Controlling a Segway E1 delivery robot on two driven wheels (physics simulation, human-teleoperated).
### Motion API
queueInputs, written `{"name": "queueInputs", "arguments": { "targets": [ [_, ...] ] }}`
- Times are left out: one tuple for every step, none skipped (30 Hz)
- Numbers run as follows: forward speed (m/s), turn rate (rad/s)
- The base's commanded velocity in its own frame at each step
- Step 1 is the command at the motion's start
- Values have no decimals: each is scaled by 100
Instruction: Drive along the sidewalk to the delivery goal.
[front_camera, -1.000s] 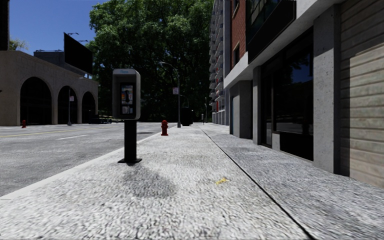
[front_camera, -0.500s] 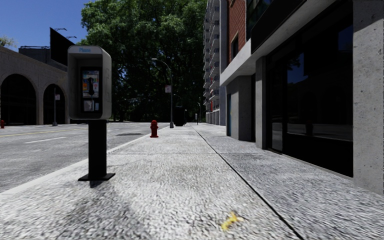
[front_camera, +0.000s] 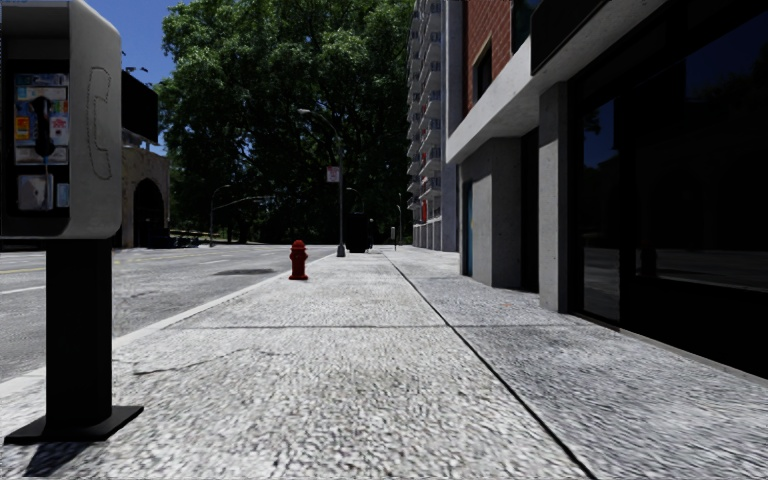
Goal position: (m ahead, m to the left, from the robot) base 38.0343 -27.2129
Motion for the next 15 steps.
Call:
{"name": "queueInputs", "arguments": {
  "targets": [
    [200, 0],
    [200, 0],
    [200, 0],
    [200, 0],
    [200, 0],
    [200, 0],
    [200, -2],
    [200, -14],
    [200, -14],
    [200, -20],
    [200, -22],
    [200, -22],
    [200, -22],
    [200, -22],
    [200, -23]
  ]
}}
